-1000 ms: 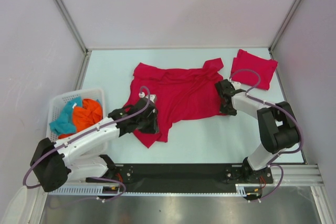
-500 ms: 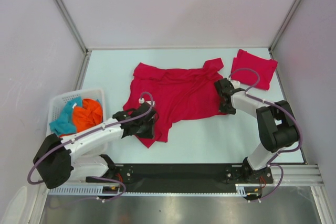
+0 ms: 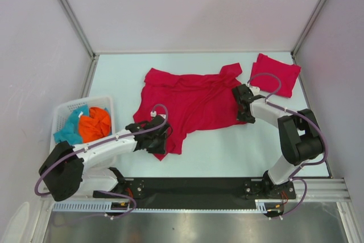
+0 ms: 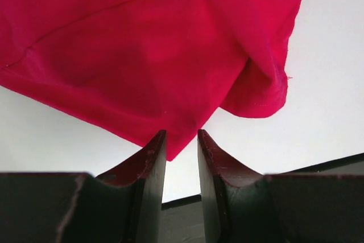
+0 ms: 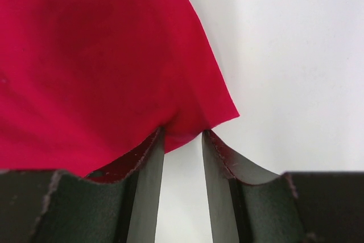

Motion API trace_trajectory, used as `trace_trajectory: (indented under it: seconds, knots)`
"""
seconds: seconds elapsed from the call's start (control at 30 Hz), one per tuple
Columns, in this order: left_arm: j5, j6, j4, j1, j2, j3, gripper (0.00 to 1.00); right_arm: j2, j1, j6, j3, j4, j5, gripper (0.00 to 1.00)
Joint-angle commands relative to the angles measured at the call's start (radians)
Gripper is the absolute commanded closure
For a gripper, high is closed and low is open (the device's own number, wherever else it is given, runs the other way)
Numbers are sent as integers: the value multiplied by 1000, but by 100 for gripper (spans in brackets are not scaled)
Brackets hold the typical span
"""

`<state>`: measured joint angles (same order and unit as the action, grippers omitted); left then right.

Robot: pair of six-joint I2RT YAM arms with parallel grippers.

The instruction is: Fold and stack the t-shirts

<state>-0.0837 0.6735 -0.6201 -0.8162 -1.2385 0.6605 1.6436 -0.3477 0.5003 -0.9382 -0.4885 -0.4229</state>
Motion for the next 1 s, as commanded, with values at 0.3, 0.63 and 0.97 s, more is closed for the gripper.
trace_trajectory:
  seconds: [0.3,0.63,0.97]
  knots:
    - [5,6,65,-8,-36,-32,67,5,-7,6,-16,27,-17,61]
    - [27,0,109,-9,-79,-53,73,10,-8,3,-2,42,-20,65]
    - [68,1,172,-9,-92,-73,99,12,-8,-6,13,62,-17,92]
